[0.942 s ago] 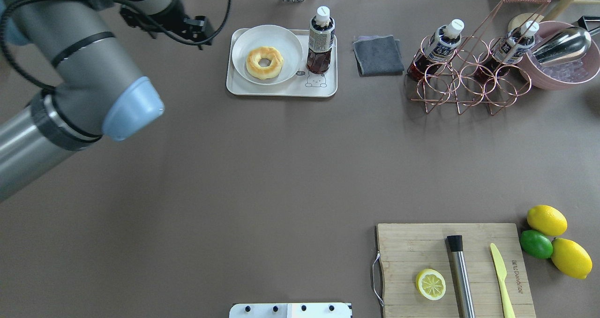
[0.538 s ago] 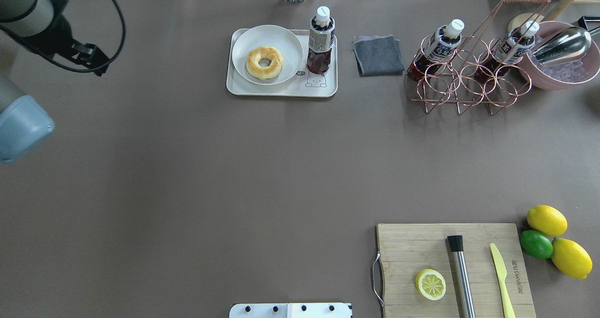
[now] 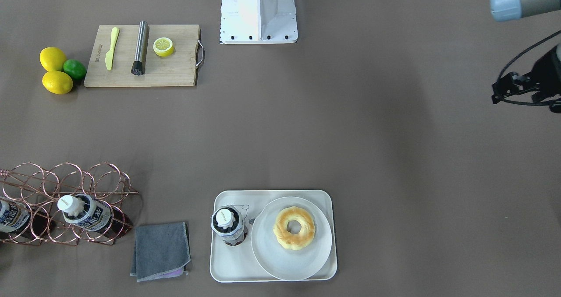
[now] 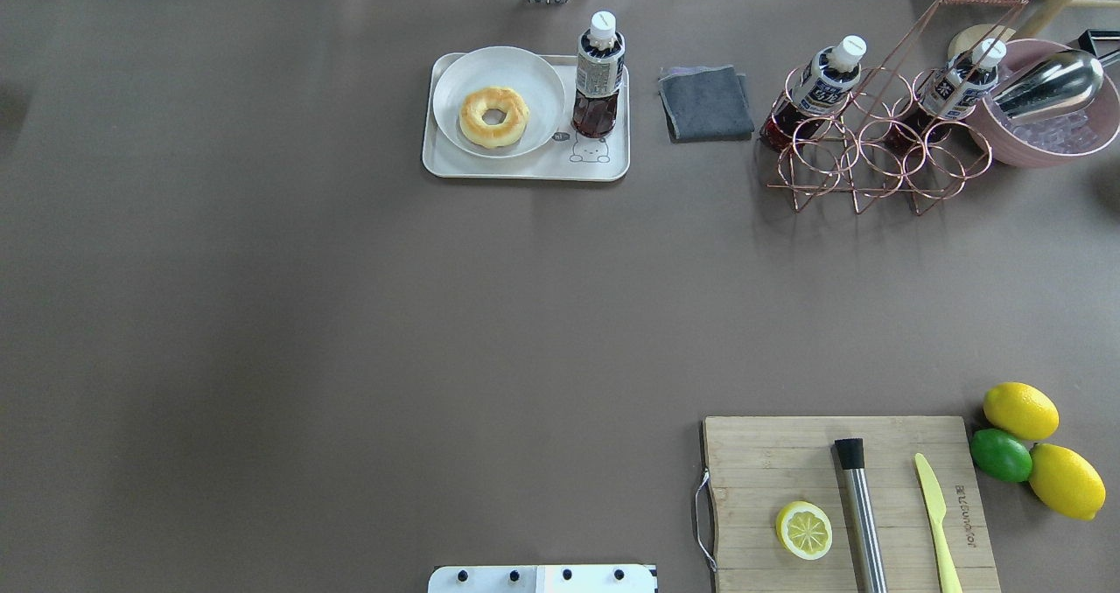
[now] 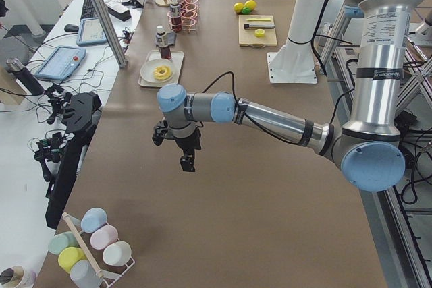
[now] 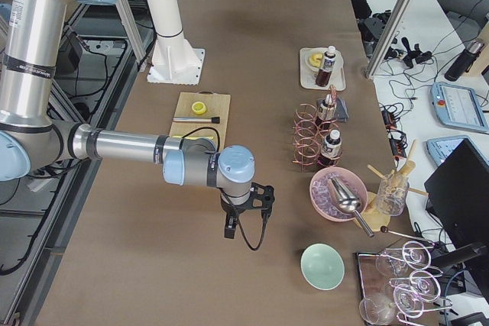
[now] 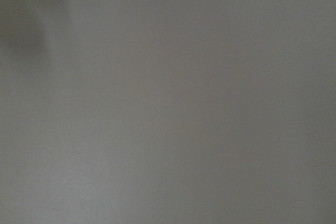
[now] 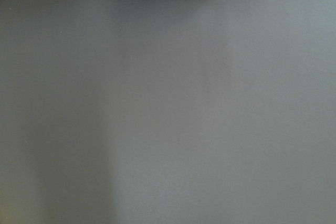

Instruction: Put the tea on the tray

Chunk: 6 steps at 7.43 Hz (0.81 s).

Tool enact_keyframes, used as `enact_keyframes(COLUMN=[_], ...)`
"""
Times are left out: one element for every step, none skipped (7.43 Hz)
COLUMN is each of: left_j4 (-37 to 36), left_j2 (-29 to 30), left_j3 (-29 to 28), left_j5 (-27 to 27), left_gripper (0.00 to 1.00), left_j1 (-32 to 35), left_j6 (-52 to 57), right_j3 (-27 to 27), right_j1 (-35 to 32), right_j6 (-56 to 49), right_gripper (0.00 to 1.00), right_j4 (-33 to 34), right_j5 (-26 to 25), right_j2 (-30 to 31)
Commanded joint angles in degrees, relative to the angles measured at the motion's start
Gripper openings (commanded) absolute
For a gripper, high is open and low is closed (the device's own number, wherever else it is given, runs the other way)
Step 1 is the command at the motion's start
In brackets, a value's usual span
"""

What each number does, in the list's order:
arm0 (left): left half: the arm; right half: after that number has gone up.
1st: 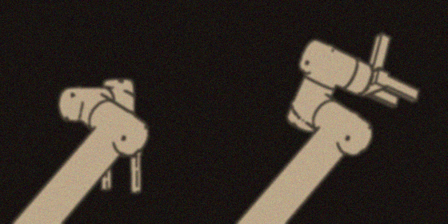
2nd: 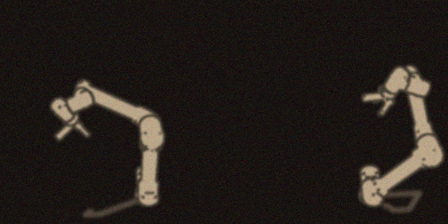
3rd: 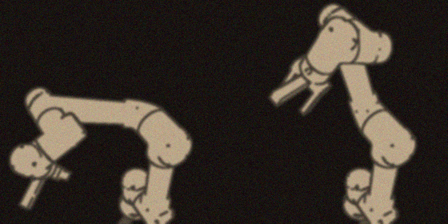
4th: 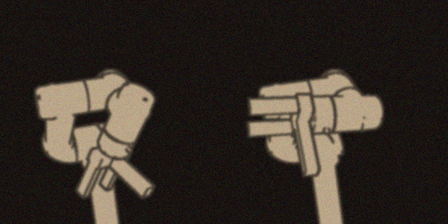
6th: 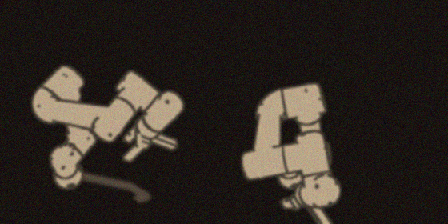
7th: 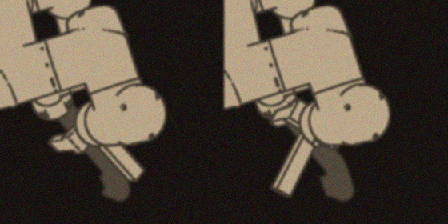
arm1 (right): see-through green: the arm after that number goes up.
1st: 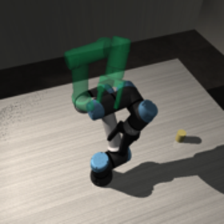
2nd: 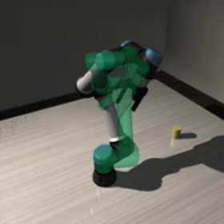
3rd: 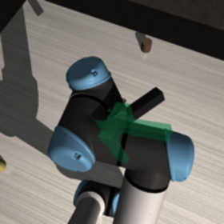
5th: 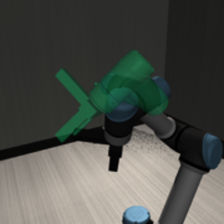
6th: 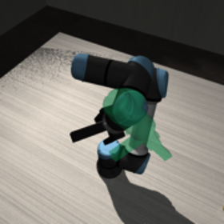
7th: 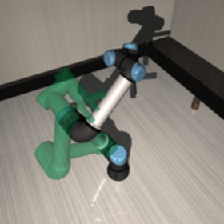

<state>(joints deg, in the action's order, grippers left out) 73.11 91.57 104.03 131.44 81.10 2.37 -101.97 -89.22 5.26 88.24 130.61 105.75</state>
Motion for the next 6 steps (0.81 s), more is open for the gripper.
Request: enact_keyframes(left_j4=[0.7, 3.4, 9.0, 9.8, 10.4, 10.4], left_j2=[-5.2, -8.1, -11.2, -11.3, -10.5, -10.5], left_j3=[-3.3, -3.6, -4.1, -4.3, -7.1, -7.3], left_j5=[-0.5, -0.5, -0.5, -0.6, -0.6, -1.2], left_gripper=[0.99, 0.99, 0.99, 0.99, 0.99, 0.99], left_j1=[6.9, 8.0, 8.4, 8.4, 8.3, 8.3], left_j6=[14.0, 15.0, 14.7, 14.4, 14.6, 14.6], right_j3=[0.1, 0.0, 0.0, 0.0, 0.0, 0.0], right_j1=[0.0, -0.1, -0.1, -0.1, -0.1, -0.1], right_j6=[-0.1, -0.1, -0.2, -0.2, -0.3, -0.4], right_gripper=[1.00, 1.00, 1.00, 1.00, 1.00, 1.00], right_j4=[-0.1, -0.1, -0.2, -0.3, -0.5, -0.7], right_j5=[0.0, 0.0, -0.2, -0.3, -0.4, -0.5], right_j2=[0.1, 0.1, 0.2, 0.1, 0.1, 0.1])
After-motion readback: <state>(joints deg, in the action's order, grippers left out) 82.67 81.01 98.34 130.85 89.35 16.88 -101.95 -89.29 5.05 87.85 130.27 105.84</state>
